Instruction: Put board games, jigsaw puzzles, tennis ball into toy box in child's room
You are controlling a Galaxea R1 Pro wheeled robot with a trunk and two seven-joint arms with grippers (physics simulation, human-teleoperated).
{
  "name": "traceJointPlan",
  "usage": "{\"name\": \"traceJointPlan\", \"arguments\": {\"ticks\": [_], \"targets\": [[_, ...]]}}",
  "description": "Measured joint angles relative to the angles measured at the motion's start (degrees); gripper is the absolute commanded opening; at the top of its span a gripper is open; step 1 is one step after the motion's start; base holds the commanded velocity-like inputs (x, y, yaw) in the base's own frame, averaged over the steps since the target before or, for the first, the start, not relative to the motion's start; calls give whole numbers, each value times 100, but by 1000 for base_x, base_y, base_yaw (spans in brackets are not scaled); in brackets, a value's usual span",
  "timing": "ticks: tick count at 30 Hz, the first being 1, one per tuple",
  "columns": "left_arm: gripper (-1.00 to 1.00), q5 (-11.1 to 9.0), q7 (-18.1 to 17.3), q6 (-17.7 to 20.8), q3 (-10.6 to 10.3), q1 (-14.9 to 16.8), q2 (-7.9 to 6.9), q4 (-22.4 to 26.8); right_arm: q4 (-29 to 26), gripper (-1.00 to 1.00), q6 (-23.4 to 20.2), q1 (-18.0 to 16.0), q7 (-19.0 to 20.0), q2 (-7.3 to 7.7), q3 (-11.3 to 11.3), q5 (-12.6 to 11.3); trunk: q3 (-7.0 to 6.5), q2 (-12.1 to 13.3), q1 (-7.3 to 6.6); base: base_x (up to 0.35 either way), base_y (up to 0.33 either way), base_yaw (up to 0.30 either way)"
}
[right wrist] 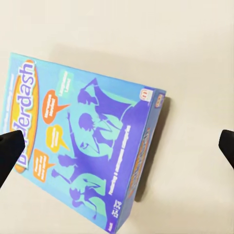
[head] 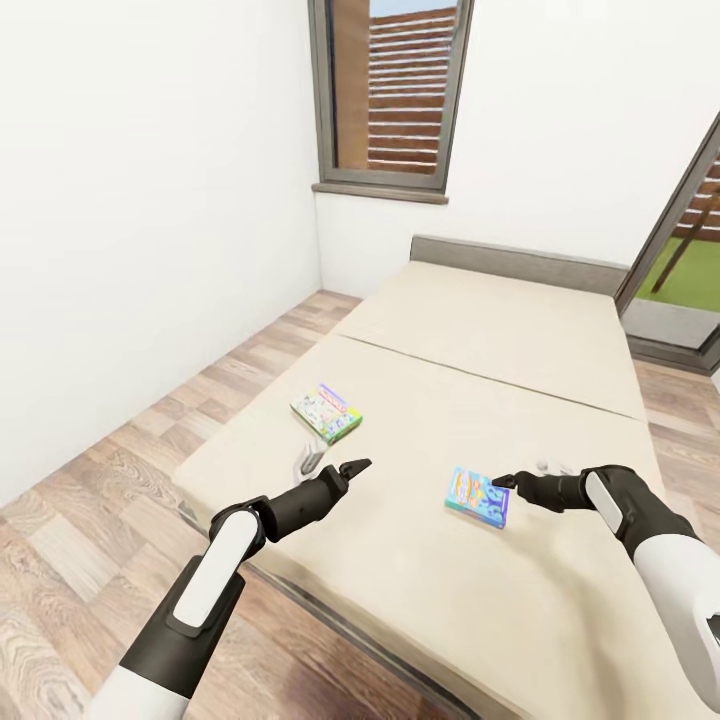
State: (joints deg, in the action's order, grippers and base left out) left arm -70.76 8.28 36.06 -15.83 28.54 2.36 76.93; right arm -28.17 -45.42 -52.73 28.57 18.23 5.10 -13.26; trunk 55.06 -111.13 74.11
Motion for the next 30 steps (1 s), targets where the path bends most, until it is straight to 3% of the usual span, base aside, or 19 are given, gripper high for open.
{"name": "traceJointPlan", "arguments": {"ticks": [22, 30], "targets": [[100, 22, 47, 0, 0, 0, 0, 0, 25, 100, 23, 2, -16, -2, 0, 8, 13, 0, 0, 0, 0, 0], [100, 28, 45, 0, 1, -1, -1, 2, 27, 100, 25, 1, -18, -3, 0, 10, 13, 0, 0, 0, 0, 125]]}}
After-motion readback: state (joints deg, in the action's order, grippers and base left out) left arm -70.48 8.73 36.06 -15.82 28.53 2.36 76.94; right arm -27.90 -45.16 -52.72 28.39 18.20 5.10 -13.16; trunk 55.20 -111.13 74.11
